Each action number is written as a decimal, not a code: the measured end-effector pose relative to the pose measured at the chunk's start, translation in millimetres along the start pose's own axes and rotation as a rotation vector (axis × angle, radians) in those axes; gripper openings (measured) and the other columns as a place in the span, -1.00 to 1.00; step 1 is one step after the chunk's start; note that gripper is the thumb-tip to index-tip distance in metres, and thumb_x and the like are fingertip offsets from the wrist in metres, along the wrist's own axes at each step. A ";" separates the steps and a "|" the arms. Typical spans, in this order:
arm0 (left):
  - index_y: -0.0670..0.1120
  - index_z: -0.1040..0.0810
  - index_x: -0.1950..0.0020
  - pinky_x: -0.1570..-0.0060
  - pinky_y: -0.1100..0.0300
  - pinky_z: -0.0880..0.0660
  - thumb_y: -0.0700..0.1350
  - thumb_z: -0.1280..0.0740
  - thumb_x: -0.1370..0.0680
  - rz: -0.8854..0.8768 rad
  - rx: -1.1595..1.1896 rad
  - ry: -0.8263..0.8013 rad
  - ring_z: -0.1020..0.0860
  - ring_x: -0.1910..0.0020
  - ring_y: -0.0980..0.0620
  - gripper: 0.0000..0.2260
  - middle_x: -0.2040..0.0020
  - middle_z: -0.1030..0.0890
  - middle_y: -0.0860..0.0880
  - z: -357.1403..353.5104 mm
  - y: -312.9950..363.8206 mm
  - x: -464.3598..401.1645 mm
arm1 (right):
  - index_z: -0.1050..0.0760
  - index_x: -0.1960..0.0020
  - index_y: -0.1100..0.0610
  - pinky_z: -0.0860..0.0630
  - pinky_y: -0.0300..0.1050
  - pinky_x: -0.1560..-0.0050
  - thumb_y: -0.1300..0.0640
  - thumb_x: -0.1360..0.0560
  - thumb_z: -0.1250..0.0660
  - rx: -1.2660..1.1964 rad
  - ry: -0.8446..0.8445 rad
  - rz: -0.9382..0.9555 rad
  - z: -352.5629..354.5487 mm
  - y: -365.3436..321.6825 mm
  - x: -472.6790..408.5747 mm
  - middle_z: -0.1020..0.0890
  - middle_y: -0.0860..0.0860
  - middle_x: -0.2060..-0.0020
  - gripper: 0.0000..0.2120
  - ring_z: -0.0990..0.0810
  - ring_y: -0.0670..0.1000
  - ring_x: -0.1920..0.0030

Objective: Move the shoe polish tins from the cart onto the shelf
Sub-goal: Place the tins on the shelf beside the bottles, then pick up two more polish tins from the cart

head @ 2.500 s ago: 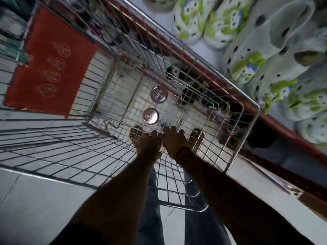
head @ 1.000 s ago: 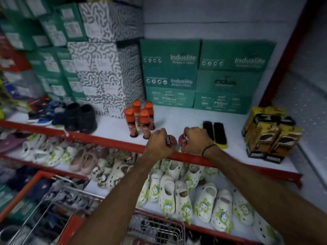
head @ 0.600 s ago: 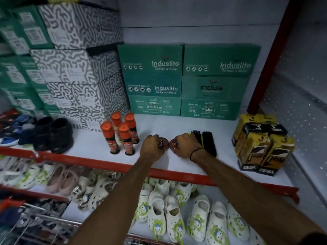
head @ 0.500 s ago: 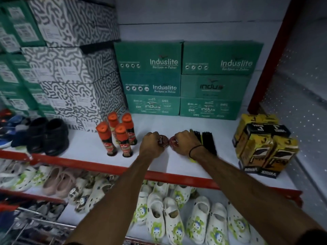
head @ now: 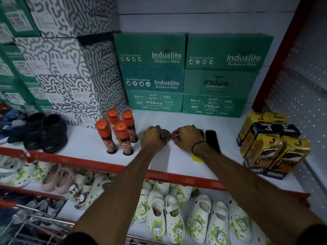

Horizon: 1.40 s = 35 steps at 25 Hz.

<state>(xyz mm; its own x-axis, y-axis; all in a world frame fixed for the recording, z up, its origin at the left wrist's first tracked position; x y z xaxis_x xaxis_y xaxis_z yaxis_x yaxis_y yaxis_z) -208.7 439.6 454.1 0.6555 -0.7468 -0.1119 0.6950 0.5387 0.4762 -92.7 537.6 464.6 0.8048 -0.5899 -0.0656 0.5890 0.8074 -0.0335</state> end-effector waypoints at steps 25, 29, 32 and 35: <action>-0.22 -0.52 -0.28 -0.07 -0.13 -0.57 -0.23 -0.31 -0.52 0.667 0.192 0.049 -0.53 -0.21 -0.22 -0.68 -0.28 -0.49 -0.21 -163.4 -352.3 384.6 | -0.68 -0.11 0.26 -0.64 0.09 -0.11 0.30 -0.43 -0.39 -0.405 -0.185 0.607 -326.5 -319.3 221.5 -0.73 0.21 -0.03 -0.73 -0.69 0.24 -0.05; -0.16 -0.51 -0.29 -0.11 -0.02 -0.53 -0.10 -0.43 -0.50 0.888 0.288 -0.322 -0.53 -0.24 -0.23 -0.61 -0.29 -0.47 -0.19 -280.2 -391.7 442.1 | -0.41 -0.49 0.12 -0.42 0.10 -0.39 0.11 -0.52 -0.29 -0.134 -0.687 0.598 -463.1 -318.3 242.6 -0.51 0.12 -0.42 -0.47 -0.46 0.17 -0.43; -0.01 -0.36 -0.43 -0.18 -0.08 -0.53 -0.04 -0.50 -0.43 0.889 0.185 -0.476 -0.44 -0.34 -0.19 -0.39 -0.40 -0.38 -0.13 -347.7 -399.1 458.0 | -0.12 -0.63 0.02 -0.19 0.23 -0.54 0.07 -0.58 -0.27 0.067 -0.761 0.677 -533.0 -321.6 255.5 -0.27 0.09 -0.58 -0.34 -0.21 0.13 -0.59; 0.07 -0.35 -0.42 -0.09 -0.13 -0.55 -0.02 -0.53 -0.41 0.848 0.105 -0.504 -0.45 -0.32 -0.20 -0.37 -0.37 -0.37 -0.11 -372.5 -399.3 457.9 | -0.19 -0.59 0.04 -0.15 0.36 -0.53 0.14 -0.57 -0.26 0.122 -0.715 0.684 -558.7 -309.7 264.4 -0.20 0.09 -0.61 -0.39 -0.13 0.15 -0.62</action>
<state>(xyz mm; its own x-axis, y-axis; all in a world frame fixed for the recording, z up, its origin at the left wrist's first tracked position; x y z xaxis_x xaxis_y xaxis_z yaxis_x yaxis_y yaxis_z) -76.1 27.8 -112.2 0.7044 -0.2219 0.6742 0.0087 0.9525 0.3045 -102.9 138.1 -99.6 0.8045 0.1011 0.5852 -0.0465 0.9931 -0.1076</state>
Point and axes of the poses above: each hand's wrist, its own x-axis away from the middle knuckle, its own z-axis out of the back of the hand, y = z × x, the point moved 6 cm from there along -x, towards the middle knuckle
